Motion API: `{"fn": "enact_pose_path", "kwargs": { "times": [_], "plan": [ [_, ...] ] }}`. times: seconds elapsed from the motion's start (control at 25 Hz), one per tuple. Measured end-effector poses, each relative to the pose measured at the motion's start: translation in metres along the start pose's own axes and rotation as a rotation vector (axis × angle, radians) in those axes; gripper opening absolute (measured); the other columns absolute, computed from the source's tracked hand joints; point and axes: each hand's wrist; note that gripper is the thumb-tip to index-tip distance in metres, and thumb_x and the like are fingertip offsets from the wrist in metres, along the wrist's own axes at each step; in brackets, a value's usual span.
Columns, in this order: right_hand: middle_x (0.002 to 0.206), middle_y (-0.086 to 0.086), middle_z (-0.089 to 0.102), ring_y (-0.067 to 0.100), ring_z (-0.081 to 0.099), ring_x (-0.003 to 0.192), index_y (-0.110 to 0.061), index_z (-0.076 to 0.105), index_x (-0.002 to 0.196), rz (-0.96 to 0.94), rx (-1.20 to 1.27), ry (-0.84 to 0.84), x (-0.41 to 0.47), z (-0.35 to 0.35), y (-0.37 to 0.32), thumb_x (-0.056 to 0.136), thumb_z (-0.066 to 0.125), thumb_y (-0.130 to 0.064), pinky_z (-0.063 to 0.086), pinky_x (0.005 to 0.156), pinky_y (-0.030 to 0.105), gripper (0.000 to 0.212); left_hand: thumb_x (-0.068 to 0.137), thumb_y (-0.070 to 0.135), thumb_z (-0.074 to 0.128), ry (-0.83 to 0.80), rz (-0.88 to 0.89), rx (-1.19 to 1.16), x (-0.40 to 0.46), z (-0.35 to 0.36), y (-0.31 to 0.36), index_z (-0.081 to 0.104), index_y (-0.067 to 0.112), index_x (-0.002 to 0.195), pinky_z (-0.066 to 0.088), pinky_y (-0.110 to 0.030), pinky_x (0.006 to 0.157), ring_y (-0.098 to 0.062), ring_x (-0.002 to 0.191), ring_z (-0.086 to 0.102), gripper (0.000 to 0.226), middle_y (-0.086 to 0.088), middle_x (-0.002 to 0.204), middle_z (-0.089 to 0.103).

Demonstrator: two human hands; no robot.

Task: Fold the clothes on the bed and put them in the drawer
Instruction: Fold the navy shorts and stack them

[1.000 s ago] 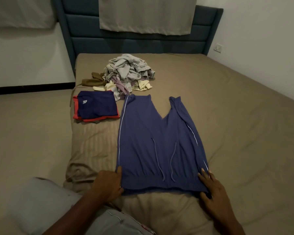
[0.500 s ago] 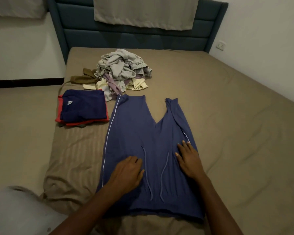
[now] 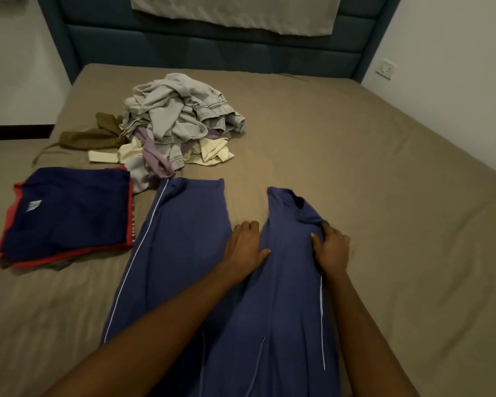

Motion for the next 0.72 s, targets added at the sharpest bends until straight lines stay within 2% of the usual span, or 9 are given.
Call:
{"fn": "enact_pose_path", "kwargs": {
  "times": [0.08, 0.12, 0.24, 0.32, 0.44, 0.52, 0.56, 0.64, 0.72],
  "plan": [
    [0.125, 0.020, 0.053, 0.039, 0.055, 0.110, -0.024, 0.051, 0.150, 0.071, 0.139, 0.016, 0.020, 0.000, 0.006, 0.098, 0.055, -0.053, 0.048, 0.090, 0.043, 0.060, 0.089, 0.049, 0.074, -0.067, -0.134, -0.041, 0.026, 0.007, 0.009, 0.051, 0.007, 0.127, 0.047, -0.037, 0.073, -0.029, 0.107, 0.058, 0.061, -0.010, 0.119, 0.056],
    [0.126, 0.018, 0.050, 0.038, 0.056, 0.110, -0.027, 0.049, 0.152, 0.103, 0.142, 0.009, 0.030, 0.002, 0.005, 0.098, 0.059, -0.051, 0.050, 0.088, 0.043, 0.059, 0.088, 0.049, 0.075, -0.084, -0.181, -0.111, 0.039, 0.011, 0.012, 0.053, 0.007, 0.121, 0.044, -0.035, 0.068, -0.028, 0.102, 0.061, 0.057, -0.008, 0.113, 0.058],
    [0.127, 0.015, 0.048, 0.036, 0.062, 0.101, -0.035, 0.042, 0.154, 0.155, 0.051, -0.020, 0.056, 0.009, 0.000, 0.098, 0.050, -0.064, 0.052, 0.081, 0.042, 0.064, 0.093, 0.035, 0.070, -0.121, -0.324, -0.460, 0.073, 0.023, 0.010, 0.055, 0.013, 0.082, 0.041, -0.030, 0.059, -0.020, 0.077, 0.060, 0.029, 0.001, 0.081, 0.057],
    [0.125, 0.014, 0.050, 0.036, 0.063, 0.095, -0.040, 0.039, 0.154, 0.162, -0.020, -0.039, 0.069, 0.011, -0.001, 0.100, 0.040, -0.067, 0.047, 0.074, 0.038, 0.060, 0.093, 0.024, 0.065, -0.129, -0.392, -0.692, 0.091, 0.020, 0.007, 0.051, 0.014, 0.066, 0.045, -0.030, 0.054, -0.020, 0.066, 0.057, 0.032, -0.003, 0.068, 0.056],
    [0.119, 0.011, 0.058, 0.034, 0.063, 0.095, -0.038, 0.050, 0.147, 0.125, 0.033, 0.037, 0.081, 0.012, -0.001, 0.106, 0.040, -0.044, 0.042, 0.074, 0.034, 0.042, 0.094, 0.018, 0.057, -0.042, -0.532, -0.948, 0.105, 0.007, -0.004, 0.059, 0.009, 0.072, 0.050, -0.031, 0.049, -0.023, 0.062, 0.060, 0.024, -0.009, 0.069, 0.061],
    [0.117, 0.006, 0.063, 0.029, 0.064, 0.099, -0.036, 0.060, 0.139, 0.097, 0.160, 0.123, 0.090, 0.017, 0.001, 0.105, 0.044, -0.032, 0.044, 0.078, 0.033, 0.038, 0.098, 0.014, 0.050, -0.035, -0.653, -1.117, 0.106, 0.004, -0.013, 0.060, 0.008, 0.079, 0.041, -0.026, 0.043, -0.020, 0.050, 0.055, 0.023, -0.009, 0.067, 0.061],
    [0.116, 0.003, 0.064, 0.026, 0.064, 0.100, -0.036, 0.062, 0.136, 0.096, 0.234, 0.164, 0.094, 0.020, 0.002, 0.104, 0.046, -0.031, 0.047, 0.080, 0.034, 0.036, 0.101, 0.017, 0.049, -0.069, -0.660, -1.144, 0.106, 0.004, -0.018, 0.060, 0.009, 0.082, 0.035, -0.024, 0.040, -0.018, 0.045, 0.052, 0.023, -0.008, 0.067, 0.061],
    [0.118, -0.003, 0.065, 0.016, 0.064, 0.102, -0.037, 0.064, 0.134, 0.089, 0.357, 0.211, 0.097, 0.025, 0.005, 0.104, 0.049, -0.035, 0.050, 0.084, 0.033, 0.033, 0.100, 0.035, 0.060, -0.183, -0.597, -1.083, 0.108, 0.003, -0.021, 0.062, 0.011, 0.085, 0.031, -0.022, 0.041, -0.014, 0.043, 0.053, 0.029, -0.007, 0.070, 0.064],
    [0.119, -0.010, 0.068, 0.008, 0.064, 0.106, -0.035, 0.068, 0.130, 0.076, 0.535, 0.234, 0.097, 0.029, 0.013, 0.103, 0.055, -0.032, 0.053, 0.091, 0.033, 0.030, 0.084, 0.051, 0.079, -0.245, -0.507, -0.984, 0.119, 0.006, -0.019, 0.061, 0.016, 0.074, 0.036, -0.022, 0.045, -0.012, 0.050, 0.055, 0.040, -0.006, 0.071, 0.061]
  ]
}}
Point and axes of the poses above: each hand's wrist, its own x-axis towards the middle knuckle, its own z-axis out of the palm, y = z × x
